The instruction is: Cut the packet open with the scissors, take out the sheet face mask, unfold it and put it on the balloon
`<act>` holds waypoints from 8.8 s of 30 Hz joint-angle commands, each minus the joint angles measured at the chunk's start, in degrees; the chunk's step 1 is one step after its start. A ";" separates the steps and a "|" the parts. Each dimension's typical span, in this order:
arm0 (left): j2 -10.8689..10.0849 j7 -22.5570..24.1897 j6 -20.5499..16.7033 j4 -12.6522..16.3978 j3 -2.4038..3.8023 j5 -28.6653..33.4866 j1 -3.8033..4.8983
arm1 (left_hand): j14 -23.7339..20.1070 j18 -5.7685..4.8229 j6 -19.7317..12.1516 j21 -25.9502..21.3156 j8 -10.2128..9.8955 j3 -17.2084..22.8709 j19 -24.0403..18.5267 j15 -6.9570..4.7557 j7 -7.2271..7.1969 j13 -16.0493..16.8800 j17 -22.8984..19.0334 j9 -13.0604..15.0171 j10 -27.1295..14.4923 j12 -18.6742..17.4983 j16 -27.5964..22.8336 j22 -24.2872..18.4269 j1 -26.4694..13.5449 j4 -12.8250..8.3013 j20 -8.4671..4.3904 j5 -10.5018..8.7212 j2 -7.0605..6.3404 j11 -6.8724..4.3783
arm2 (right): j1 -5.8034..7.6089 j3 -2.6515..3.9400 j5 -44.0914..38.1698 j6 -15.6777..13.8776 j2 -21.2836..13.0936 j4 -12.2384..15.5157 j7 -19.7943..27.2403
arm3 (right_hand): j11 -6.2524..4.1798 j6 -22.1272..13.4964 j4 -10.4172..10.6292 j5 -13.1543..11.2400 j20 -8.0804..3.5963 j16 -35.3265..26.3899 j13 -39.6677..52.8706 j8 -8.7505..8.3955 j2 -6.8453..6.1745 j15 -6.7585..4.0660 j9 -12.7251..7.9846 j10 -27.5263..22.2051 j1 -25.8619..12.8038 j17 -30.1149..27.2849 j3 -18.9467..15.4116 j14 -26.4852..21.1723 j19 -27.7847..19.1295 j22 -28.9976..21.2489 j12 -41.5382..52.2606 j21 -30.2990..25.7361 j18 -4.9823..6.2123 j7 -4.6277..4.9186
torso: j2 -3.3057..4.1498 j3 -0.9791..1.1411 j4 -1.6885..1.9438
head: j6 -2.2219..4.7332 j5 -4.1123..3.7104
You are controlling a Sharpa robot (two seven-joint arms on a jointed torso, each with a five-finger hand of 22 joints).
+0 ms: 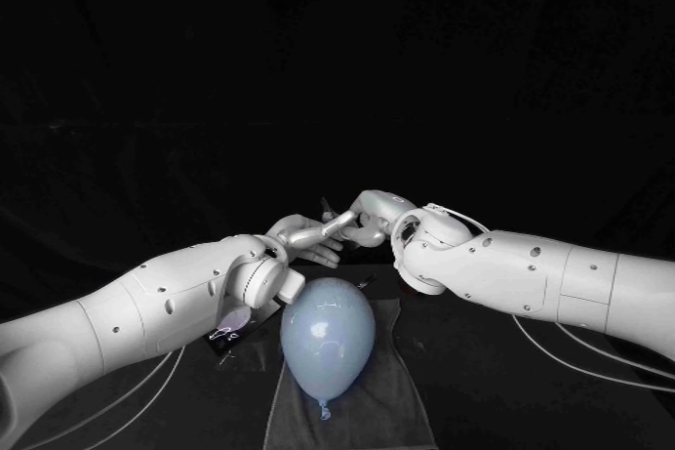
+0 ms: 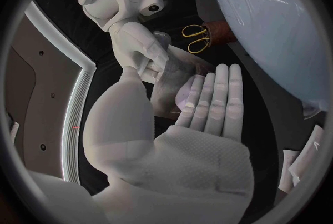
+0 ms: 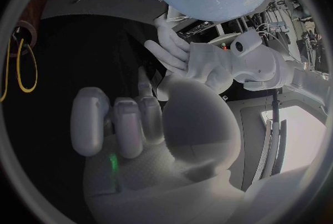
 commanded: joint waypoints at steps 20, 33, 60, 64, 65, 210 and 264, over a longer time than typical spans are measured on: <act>-0.61 0.74 0.21 0.45 0.13 1.15 0.24 | 0.69 0.31 1.52 -0.94 2.31 10.75 0.79 -0.79 3.19 -0.07 1.30 1.24 -1.14 2.24 0.23 -1.14 17.51 -0.96 -0.12 -1.47 16.80 -0.98 | -0.50 -0.03 0.23 1.13 -0.10 0.19 -0.76 | -0.27 0.43 -2.20 0.17 -0.25 0.21 12.33 1.09 0.50 -0.34 2.26 4.28 0.09 14.93 2.70 5.93 0.38 4.71 0.19 0.36 -0.21 -0.43 | 0.03 0.03 0.01 | -0.48 -0.29; -1.05 1.69 0.93 0.48 0.12 1.12 0.25 | 0.93 0.29 3.44 -1.51 3.87 13.10 0.77 -1.45 1.63 -0.18 1.81 1.65 -1.12 3.17 0.26 -1.67 27.57 -1.20 -0.10 -1.46 21.24 -1.98 | -0.51 -0.02 1.75 1.40 -0.31 0.07 -0.53 | -0.26 0.42 -2.21 0.17 -0.26 0.23 12.38 1.12 0.51 -0.34 2.26 4.31 0.02 15.00 2.79 5.95 0.40 4.74 0.25 0.39 -0.22 -0.42 | -0.04 0.02 -0.04 | -0.64 -0.34; -1.45 0.75 -3.96 0.23 0.11 0.96 0.31 | 5.55 0.11 9.23 2.39 12.40 49.83 2.89 -3.95 -1.32 -0.32 3.83 4.66 8.67 0.97 1.91 0.07 23.60 -5.33 -2.41 -1.42 14.78 -4.70 | -0.49 0.11 4.68 -7.02 -1.12 -0.80 -1.93 | -0.25 0.30 -2.45 0.18 -0.27 0.10 11.99 1.55 0.77 -0.33 2.36 4.07 -0.79 14.57 4.03 5.86 0.04 4.25 -0.31 -0.26 -0.06 -0.40 | -0.04 -0.02 -0.01 | -1.18 -0.09; -1.54 0.64 -4.30 0.21 0.11 0.83 0.32 | 5.56 0.09 9.11 3.40 13.10 52.86 2.47 -4.01 -1.33 -0.29 4.14 4.90 9.11 0.61 2.14 0.66 20.48 -8.13 -2.54 -1.41 14.29 -4.75 | -0.48 0.17 4.56 -9.03 -1.28 -0.88 -2.53 | -0.26 0.28 -2.58 0.18 -0.28 0.15 12.00 1.66 0.78 -0.34 2.38 4.07 -0.94 14.74 4.37 5.89 0.11 4.35 -0.32 -0.17 -0.09 -0.43 | -0.06 0.02 -0.02 | -1.20 -0.08; -1.56 0.61 -4.33 0.22 0.10 0.82 0.33 | 5.58 0.08 9.08 3.63 13.20 53.47 2.36 -3.99 -1.39 -0.30 4.18 4.92 9.18 0.54 2.17 0.79 19.74 -8.67 -2.57 -1.41 14.19 -4.74 | -0.48 0.18 4.50 -9.40 -1.30 -0.98 -2.70 | -0.26 0.28 -2.58 0.18 -0.28 0.15 12.00 1.66 0.78 -0.34 2.38 4.07 -0.94 14.74 4.37 5.89 0.11 4.35 -0.32 -0.17 -0.09 -0.43 | -0.06 0.01 -0.03 | -1.17 -0.14; -1.20 2.84 -9.20 -0.51 0.00 1.07 0.63 | 7.74 -0.01 11.12 2.79 13.23 50.89 0.46 -5.28 -2.36 -0.28 5.11 3.91 14.66 0.87 2.89 -0.61 20.00 -10.90 -1.61 -1.42 12.59 -6.24 | -0.46 -0.01 1.60 -17.76 -8.39 10.96 21.74 | 3.64 -8.40 -3.00 0.25 2.74 -0.83 5.06 -4.02 -5.26 3.01 -1.86 -2.41 -1.28 11.99 -0.74 5.25 -3.61 -0.46 -10.62 -7.23 1.34 4.04 | -0.07 0.01 -0.04 | -1.36 -0.13; -1.27 2.45 -7.87 0.59 -0.01 -0.36 0.62 | 8.98 -0.42 13.36 11.71 12.55 60.60 -4.61 -5.83 -2.67 -0.25 5.03 3.25 18.01 -2.42 3.28 5.13 12.90 -18.84 -2.31 -1.28 10.26 -6.66 | -1.85 -0.19 -23.58 -6.29 -4.30 9.67 -0.50 | 2.74 -4.52 -4.50 0.16 1.94 0.26 9.91 -4.89 -1.62 2.21 -4.06 1.87 0.70 15.10 1.33 5.97 -0.33 4.39 -3.59 -1.92 0.11 3.03 | -0.02 -0.03 -0.03 | -1.81 -0.23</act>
